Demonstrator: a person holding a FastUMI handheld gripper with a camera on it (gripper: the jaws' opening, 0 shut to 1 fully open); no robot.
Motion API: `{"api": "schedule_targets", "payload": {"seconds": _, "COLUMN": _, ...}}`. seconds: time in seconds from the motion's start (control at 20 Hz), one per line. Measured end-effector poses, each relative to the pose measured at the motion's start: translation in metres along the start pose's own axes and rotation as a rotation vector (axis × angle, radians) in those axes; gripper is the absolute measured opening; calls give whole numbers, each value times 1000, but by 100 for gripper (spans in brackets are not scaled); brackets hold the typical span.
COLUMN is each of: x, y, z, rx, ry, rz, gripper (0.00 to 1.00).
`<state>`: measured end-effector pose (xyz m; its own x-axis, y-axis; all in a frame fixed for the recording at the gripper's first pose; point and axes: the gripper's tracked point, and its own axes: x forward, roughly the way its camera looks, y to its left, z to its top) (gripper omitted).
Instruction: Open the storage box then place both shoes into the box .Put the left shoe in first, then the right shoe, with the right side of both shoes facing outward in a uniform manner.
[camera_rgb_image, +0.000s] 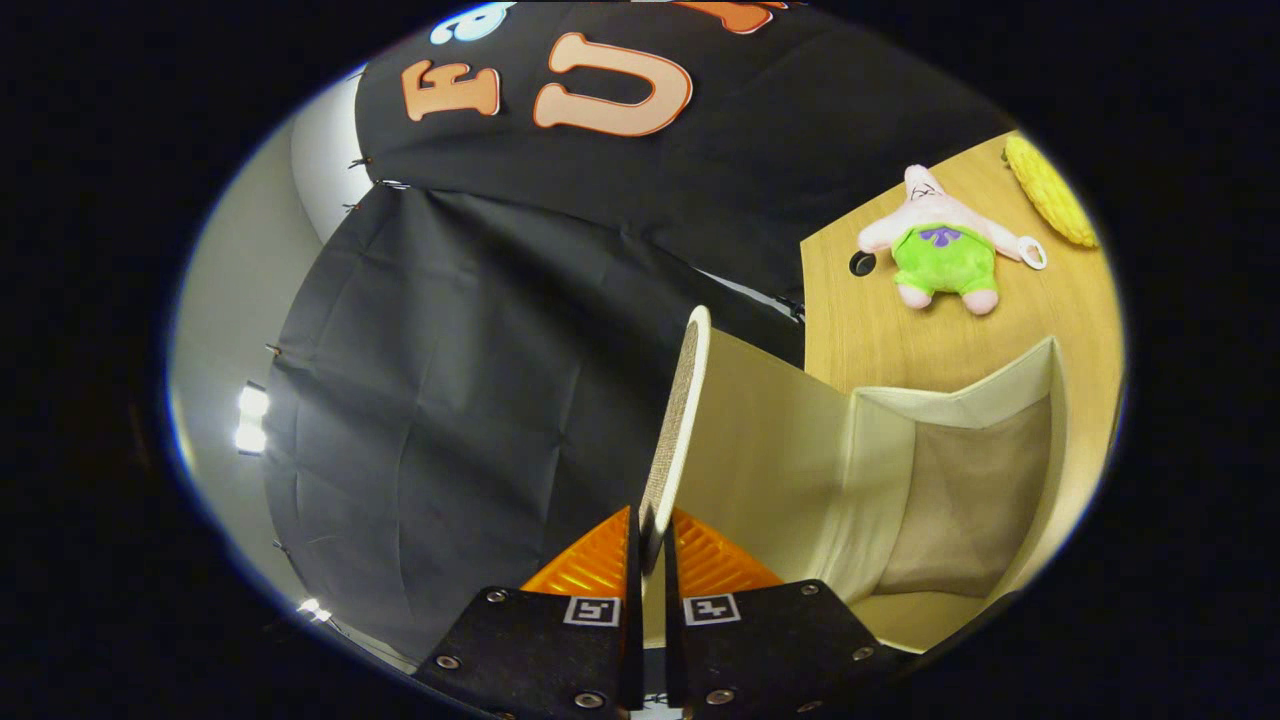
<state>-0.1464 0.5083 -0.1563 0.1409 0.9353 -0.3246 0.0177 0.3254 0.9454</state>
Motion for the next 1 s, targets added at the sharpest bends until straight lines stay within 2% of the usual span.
{"api": "schedule_targets", "payload": {"seconds": 0.1, "x": 8, "y": 5, "z": -6, "rx": -38, "ry": -8, "rz": -16, "gripper": 23}}
{"api": "schedule_targets", "payload": {"seconds": 0.15, "x": 10, "y": 8, "z": -10, "rx": -47, "ry": 2, "rz": -16, "gripper": 42}}
{"api": "schedule_targets", "payload": {"seconds": 0.3, "x": -2, "y": 21, "z": -9, "rx": -57, "ry": 3, "rz": 16, "gripper": 65}}
{"api": "schedule_targets", "payload": {"seconds": 0.45, "x": -28, "y": -3, "z": 9, "rx": -139, "ry": -74, "rz": -65, "gripper": 84}}
{"api": "schedule_targets", "payload": {"seconds": 0.75, "x": -109, "y": -105, "z": 43, "rx": -307, "ry": -184, "rz": -372, "gripper": 94}}
{"api": "schedule_targets", "payload": {"seconds": 1.0, "x": -181, "y": -198, "z": 56, "rx": -370, "ry": -247, "rz": -623, "gripper": 95}}
